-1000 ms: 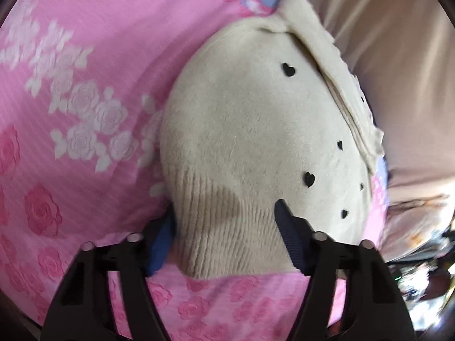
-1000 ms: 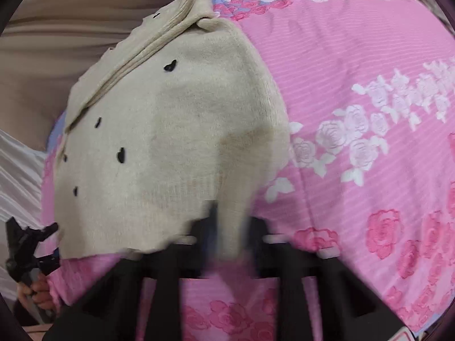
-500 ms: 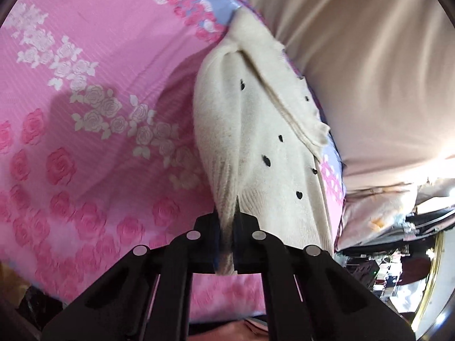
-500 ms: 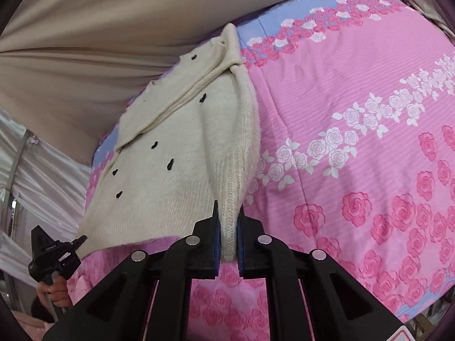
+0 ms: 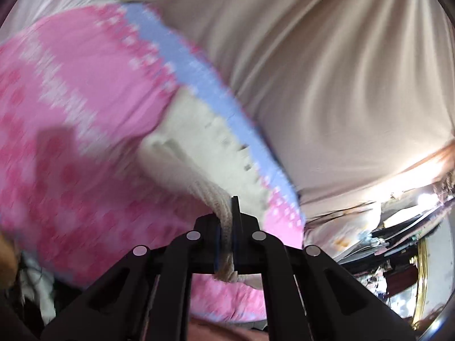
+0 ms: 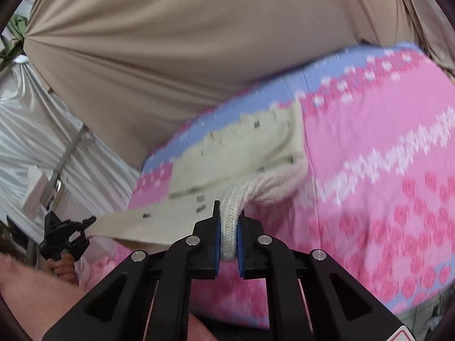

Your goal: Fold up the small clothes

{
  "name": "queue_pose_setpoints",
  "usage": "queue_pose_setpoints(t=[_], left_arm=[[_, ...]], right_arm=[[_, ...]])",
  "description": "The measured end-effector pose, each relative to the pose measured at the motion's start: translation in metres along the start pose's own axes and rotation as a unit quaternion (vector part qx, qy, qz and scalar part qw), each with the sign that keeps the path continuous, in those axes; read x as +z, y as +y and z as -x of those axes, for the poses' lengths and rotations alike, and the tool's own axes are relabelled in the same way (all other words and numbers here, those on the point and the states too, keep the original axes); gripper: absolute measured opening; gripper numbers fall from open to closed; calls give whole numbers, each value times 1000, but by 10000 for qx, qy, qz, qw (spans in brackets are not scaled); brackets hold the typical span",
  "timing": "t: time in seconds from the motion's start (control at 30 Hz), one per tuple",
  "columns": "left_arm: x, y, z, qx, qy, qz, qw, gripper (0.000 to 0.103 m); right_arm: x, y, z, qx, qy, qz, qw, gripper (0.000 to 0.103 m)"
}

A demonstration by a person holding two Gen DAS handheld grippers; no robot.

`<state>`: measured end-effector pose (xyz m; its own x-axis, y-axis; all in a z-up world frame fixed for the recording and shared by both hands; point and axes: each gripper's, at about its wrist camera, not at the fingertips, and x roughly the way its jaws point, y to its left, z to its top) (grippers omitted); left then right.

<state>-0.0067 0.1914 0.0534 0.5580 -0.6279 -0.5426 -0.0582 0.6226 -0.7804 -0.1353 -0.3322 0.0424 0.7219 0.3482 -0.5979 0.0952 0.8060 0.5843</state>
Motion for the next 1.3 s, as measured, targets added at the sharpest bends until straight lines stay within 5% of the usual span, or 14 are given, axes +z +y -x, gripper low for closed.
queue_pose_setpoints(t=[0.1,0.27,0.5,0.73,0.8,0.87,0.9,1.0,1.03,1.07,1.1,1.13,1.2,1.3], left_arm=[[37,-28,-31,59,-178,-428,9989,4],[108,-41,-116,635,-276,-736,9949,5],[179,-25,-256,1525,-44,-717,9857,5],[213,25,-358,2474,439,-491,9667,8],[219,48,-371,2577,550,-193,9645,10],[224,62,-368,2312,554,193,9711,11],[226,66,-365,2167,563,310,9741,13],[234,61,-353,1858,646,66,9804,14],[234,55,-345,1811,582,-166,9816,17],[235,51,-337,1855,432,-357,9810,33],[235,46,-322,2109,36,-666,9752,65],[235,45,-313,2369,-261,-827,9677,80],[232,46,-294,2969,-660,-1025,9471,73],[213,33,-280,2185,-215,-1253,9675,72]], right_arm=[[48,-3,-30,14,-424,-198,9989,9],[125,-19,-111,-128,-534,-579,9968,9],[190,-44,-236,-828,-12,-744,9938,9],[204,-81,-337,-1310,712,-877,9849,17],[201,-88,-352,-1400,864,-879,9824,26],[200,-90,-349,-1397,681,-828,9844,38],[199,-90,-343,-1361,491,-839,9859,45],[192,-84,-307,-1415,-400,-755,9862,45],[189,-80,-302,-1399,-430,-647,9871,43],[185,-72,-299,-1391,-320,-491,9885,41],[177,-61,-299,-1349,-162,-269,9904,34],[169,-51,-300,-1285,-27,-50,9917,29],[145,-27,-314,-1215,503,494,9901,5],[105,8,-343,-948,1145,1212,9814,0]])
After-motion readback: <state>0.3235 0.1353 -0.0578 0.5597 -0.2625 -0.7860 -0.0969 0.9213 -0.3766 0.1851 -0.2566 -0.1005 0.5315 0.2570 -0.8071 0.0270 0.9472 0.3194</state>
